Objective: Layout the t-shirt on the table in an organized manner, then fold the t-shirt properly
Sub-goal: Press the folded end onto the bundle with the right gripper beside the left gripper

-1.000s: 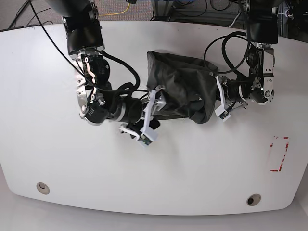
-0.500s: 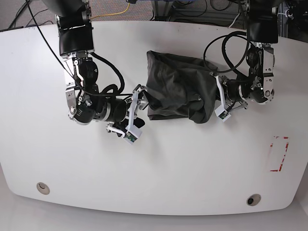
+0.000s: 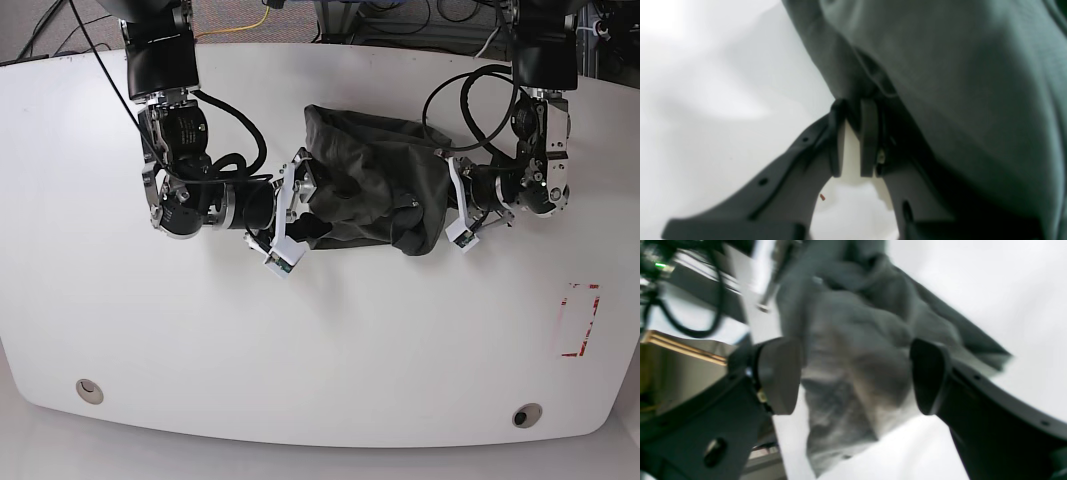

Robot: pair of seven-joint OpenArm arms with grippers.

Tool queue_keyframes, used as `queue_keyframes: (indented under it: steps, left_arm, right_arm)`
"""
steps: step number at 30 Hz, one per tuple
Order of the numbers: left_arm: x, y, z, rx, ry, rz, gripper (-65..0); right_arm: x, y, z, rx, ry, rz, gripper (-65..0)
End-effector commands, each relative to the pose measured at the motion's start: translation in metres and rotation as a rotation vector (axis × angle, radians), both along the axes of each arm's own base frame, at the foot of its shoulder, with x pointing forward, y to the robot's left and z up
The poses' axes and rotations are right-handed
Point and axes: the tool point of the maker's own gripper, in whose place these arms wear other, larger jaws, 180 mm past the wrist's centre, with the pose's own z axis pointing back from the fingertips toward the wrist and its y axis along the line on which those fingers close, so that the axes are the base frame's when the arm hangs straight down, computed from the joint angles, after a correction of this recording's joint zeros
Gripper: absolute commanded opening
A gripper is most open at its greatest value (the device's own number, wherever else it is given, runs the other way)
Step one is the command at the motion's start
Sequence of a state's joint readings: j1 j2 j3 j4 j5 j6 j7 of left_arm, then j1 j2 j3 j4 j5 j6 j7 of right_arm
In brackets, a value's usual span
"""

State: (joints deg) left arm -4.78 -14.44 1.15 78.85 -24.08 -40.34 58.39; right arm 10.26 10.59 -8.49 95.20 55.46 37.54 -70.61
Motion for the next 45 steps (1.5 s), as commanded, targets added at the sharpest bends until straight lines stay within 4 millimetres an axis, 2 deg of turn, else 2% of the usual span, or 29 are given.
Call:
queue_keyframes:
  steps: [1, 10, 17, 24, 28, 31, 36, 45]
  left_arm:
    - [-0.027, 0.020, -0.024, 0.139, 0.118, -0.022, -58.5]
    - [-0.027, 0.020, -0.024, 0.139, 0.118, -0.022, -58.5]
    - [-0.027, 0.020, -0.024, 0.139, 0.118, -0.022, -58.5]
    - [-0.027, 0.020, -0.024, 0.139, 0.118, -0.022, -58.5]
    - [-0.027, 0.020, -0.024, 0.139, 0.118, -0.022, -58.5]
    - [-0.027, 0.020, -0.024, 0.139, 0.118, -0.022, -58.5]
    - [-0.027, 0.020, -0.024, 0.139, 0.118, -0.022, -58.5]
    - [-0.027, 0.020, -0.024, 0.139, 0.118, -0.022, -58.5]
  right_arm:
    - [0.006, 0.003, 0.016, 0.035, -0.041, 0.003, -16.8]
    - [0.000, 0.006, 0.012, 0.043, -0.022, 0.005, -17.8]
    - [-0.007, 0.011, 0.007, 0.054, 0.001, 0.006, -33.0]
    - [-0.007, 0.015, 0.008, 0.068, 0.005, 0.007, -42.6]
    - [-0.007, 0.016, 0.009, 0.071, 0.013, -0.002, -53.9]
    - [-0.006, 0.017, 0.008, 0.076, 0.041, -0.024, -59.1]
    - [-0.014, 0.040, 0.012, 0.109, 0.083, -0.004, -59.6]
    - [-0.034, 0.094, 0.033, 0.195, 0.138, 0.054, -59.6]
